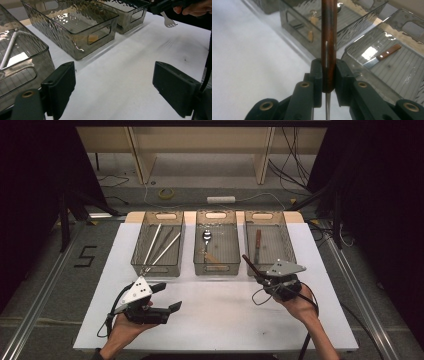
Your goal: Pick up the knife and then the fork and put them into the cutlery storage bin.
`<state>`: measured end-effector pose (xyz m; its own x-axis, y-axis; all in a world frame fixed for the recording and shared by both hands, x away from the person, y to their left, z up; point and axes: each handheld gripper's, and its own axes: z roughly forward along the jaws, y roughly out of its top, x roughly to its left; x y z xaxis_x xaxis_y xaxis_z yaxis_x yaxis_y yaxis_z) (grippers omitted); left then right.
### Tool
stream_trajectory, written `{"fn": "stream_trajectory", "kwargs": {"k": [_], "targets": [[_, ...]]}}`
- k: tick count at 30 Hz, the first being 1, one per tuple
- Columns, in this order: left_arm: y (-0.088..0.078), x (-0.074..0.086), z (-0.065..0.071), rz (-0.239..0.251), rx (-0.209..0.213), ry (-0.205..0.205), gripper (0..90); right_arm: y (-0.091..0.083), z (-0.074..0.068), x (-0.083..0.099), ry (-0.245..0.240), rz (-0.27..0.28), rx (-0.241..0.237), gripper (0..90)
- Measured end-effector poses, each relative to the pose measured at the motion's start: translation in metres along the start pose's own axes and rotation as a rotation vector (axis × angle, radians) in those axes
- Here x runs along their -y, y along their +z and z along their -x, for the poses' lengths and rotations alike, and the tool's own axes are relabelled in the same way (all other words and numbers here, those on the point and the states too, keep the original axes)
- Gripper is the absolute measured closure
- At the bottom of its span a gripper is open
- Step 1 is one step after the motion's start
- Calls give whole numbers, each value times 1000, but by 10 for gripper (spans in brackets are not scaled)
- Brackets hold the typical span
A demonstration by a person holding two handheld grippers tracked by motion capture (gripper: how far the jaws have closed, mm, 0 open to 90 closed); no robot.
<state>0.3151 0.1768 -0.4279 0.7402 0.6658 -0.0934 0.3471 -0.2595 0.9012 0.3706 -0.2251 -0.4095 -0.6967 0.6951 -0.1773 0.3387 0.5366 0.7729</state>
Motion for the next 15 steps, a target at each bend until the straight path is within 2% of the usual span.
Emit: {"fn": "stream_trajectory", "kwargs": {"k": [7, 15], "targets": [[0, 1, 0, -3, -6, -1, 181, 4, 21, -15, 84, 21, -6, 788], [0, 1, -1, -12, -7, -3, 181, 6, 39, -29, 131, 30, -4, 788]]}}
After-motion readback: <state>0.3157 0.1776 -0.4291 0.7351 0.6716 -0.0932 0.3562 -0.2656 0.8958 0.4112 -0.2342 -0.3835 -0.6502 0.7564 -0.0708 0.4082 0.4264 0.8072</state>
